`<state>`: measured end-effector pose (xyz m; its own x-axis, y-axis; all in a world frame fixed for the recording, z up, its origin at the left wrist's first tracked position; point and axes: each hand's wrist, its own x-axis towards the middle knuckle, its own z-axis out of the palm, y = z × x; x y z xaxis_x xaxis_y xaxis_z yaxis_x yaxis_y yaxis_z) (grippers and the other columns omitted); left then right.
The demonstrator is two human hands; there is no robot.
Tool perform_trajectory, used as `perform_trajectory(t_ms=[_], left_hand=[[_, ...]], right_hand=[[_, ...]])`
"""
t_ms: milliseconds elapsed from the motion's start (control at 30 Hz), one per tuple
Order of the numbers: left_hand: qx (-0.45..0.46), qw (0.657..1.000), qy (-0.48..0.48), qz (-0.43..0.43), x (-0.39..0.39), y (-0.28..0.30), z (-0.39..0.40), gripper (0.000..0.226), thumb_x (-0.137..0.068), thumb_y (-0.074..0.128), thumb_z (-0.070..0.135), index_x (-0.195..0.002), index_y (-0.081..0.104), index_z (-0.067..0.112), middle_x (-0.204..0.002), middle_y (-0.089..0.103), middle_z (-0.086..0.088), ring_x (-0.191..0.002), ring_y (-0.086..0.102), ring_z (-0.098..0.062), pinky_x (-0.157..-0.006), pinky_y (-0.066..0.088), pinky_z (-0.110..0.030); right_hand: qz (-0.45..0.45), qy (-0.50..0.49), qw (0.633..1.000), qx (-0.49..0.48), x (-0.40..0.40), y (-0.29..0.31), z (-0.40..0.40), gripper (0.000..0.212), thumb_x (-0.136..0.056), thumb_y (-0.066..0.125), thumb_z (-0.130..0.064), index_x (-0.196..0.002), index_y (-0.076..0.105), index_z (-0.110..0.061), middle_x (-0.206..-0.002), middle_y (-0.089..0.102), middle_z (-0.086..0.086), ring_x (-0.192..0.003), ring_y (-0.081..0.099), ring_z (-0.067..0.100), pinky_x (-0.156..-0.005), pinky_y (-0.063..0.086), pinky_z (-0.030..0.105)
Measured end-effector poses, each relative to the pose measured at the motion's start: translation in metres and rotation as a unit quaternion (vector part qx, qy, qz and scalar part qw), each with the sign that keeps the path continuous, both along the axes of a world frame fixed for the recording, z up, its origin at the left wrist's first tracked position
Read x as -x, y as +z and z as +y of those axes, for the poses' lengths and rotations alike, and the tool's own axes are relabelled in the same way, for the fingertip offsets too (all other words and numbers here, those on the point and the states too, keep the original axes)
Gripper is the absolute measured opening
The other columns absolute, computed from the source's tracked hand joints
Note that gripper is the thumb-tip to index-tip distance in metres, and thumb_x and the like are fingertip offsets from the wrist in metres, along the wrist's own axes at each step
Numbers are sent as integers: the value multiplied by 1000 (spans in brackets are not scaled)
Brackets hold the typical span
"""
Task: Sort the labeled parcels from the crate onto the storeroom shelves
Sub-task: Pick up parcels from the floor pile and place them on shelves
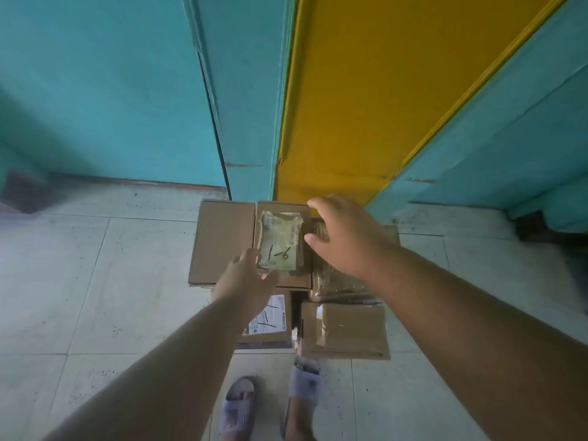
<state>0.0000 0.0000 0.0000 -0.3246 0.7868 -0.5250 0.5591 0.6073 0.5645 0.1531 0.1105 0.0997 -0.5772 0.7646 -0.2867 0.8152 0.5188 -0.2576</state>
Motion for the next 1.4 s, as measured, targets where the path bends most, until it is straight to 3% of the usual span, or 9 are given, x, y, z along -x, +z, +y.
perform_trajectory(t_ms=[233,367,533,667,767,933,1033,1200,1400], left_hand=[[36,995,91,-2,-6,-51,24,33,-92,60,37,-121,51,24,-111,54,2,-73,53,-5,-50,43,-21],[30,990,131,-40,-3,-57,25,20,-90,64,26,-108,54,25,-104,64,4,-78,64,-12,-58,60,-32],[14,940,257,-222,0,-34,15,36,-86,73,18,-116,53,19,-105,70,-1,-81,71,-20,-73,63,-48],[3,934,245,-261,-4,7,7,38,-92,66,39,-122,56,18,-87,75,0,-63,64,-15,-53,52,-30],[-12,932,255,-256,0,26,-1,31,-99,52,46,-108,63,18,-80,69,-3,-52,53,-10,-43,39,-24],[-56,929,282,-232,-5,38,-14,26,-81,50,59,-98,64,44,-94,75,3,-86,72,-25,-77,58,-54],[-64,942,269,-190,-13,44,-15,16,-92,47,51,-96,60,44,-89,73,6,-84,72,-25,-76,59,-57],[-58,945,266,-181,-20,46,-17,19,-100,47,42,-111,59,33,-91,72,5,-83,70,-27,-72,57,-54],[-46,930,286,-227,-20,52,-22,16,-92,50,48,-99,59,37,-96,72,-3,-94,69,-34,-83,56,-62]], right_hand=[[-110,54,991,56,41,-89,50,42,-99,55,-29,-137,50,-11,-131,55,11,-113,56,31,-93,51,47],[-154,51,984,78,52,-107,58,16,-97,50,-13,-110,60,-13,-110,59,10,-88,59,26,-80,56,45],[-22,11,996,81,46,-77,48,34,-101,49,-14,-133,58,-9,-131,55,8,-102,58,21,-87,53,38],[107,-44,986,123,22,-25,28,42,-104,48,-14,-146,49,-16,-140,53,1,-81,51,-5,-69,37,7],[149,-170,971,76,-14,-12,12,40,-101,55,-23,-141,53,-20,-134,58,1,-104,55,7,-80,41,20],[-23,-259,966,2,-51,-38,-24,55,-91,58,-57,-129,58,-17,-136,52,9,-125,49,26,-99,45,39],[-88,-296,951,6,-46,-55,-40,68,-86,50,-73,-131,51,-22,-139,46,11,-125,45,29,-98,44,41],[-3,-391,917,75,-36,-83,-46,89,-79,66,-65,-147,24,-28,-133,49,10,-118,52,30,-95,48,46],[71,-452,882,113,-37,-88,-42,111,-69,79,-50,-153,9,-28,-126,52,7,-113,58,32,-88,57,50]])
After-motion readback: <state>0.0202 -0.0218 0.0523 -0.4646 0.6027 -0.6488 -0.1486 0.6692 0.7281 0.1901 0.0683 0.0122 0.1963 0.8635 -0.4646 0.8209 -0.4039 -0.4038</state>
